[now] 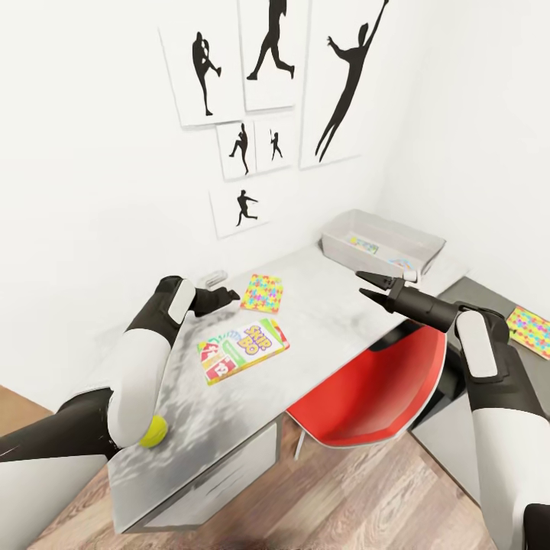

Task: Put all the toys in the child's room - the three board games (two on the bed and one on the table), the two jigsaw puzzles on the table, and the tennis ball on the table - inside the toy box on the table in the child's room.

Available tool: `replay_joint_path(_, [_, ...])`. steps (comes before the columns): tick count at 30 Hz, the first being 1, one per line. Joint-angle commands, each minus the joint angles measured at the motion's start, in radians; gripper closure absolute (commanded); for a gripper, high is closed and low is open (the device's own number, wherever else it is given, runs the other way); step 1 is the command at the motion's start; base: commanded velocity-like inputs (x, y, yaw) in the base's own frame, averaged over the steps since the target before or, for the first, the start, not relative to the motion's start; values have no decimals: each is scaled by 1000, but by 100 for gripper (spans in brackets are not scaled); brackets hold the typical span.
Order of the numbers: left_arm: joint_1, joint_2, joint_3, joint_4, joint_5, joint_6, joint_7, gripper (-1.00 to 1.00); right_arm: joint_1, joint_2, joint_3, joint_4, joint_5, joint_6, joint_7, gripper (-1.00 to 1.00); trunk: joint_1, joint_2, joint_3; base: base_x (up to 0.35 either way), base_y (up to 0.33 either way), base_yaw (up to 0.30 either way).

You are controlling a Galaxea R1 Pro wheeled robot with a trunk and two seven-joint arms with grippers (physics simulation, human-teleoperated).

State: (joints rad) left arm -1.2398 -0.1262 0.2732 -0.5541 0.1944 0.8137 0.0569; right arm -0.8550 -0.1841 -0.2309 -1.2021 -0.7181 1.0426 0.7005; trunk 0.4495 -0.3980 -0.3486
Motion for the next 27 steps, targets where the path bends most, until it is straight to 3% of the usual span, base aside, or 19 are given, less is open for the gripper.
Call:
replay_joint_path(1, [-1, -1, 6, -1, 8, 2, 6, -100, -1, 0, -2, 0, 5, 5, 7, -100, 0, -2, -3, 0, 0, 0])
replay_joint_path(27, [0, -1, 7, -1, 8, -11, 2, -100, -1, 0, -1, -1, 3, 5, 7, -100, 0, -2, -46, 0, 0, 0])
